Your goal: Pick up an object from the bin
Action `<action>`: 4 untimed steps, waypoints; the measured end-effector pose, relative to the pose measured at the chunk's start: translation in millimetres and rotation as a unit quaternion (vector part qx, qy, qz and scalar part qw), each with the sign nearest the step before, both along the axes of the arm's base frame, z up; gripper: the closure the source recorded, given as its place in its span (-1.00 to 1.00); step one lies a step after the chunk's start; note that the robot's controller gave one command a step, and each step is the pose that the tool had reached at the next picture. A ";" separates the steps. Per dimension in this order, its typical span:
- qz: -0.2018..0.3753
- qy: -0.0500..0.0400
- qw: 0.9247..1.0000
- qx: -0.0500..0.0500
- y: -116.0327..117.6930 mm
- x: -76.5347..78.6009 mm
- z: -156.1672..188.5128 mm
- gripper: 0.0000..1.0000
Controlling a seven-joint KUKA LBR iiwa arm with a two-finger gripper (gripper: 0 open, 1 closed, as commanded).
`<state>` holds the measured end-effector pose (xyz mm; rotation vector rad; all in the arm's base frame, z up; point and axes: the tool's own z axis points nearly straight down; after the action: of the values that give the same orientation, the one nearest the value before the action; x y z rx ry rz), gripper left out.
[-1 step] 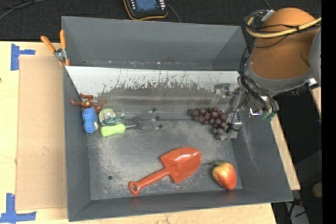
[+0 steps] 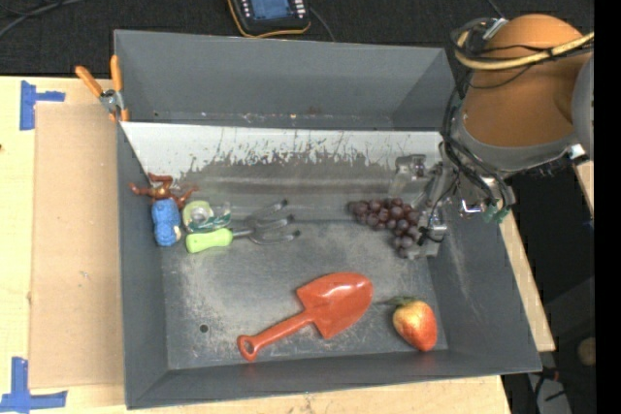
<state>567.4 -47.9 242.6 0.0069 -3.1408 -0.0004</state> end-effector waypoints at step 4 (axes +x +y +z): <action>-0.116 -0.012 0.993 0.003 37.3 -2.0 -64.8 -1.00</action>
Offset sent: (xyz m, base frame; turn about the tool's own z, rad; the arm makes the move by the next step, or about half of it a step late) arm -0.0232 0.0269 -0.0728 0.0018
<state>565.5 -10.6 177.7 -0.3598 -3.1443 -0.0092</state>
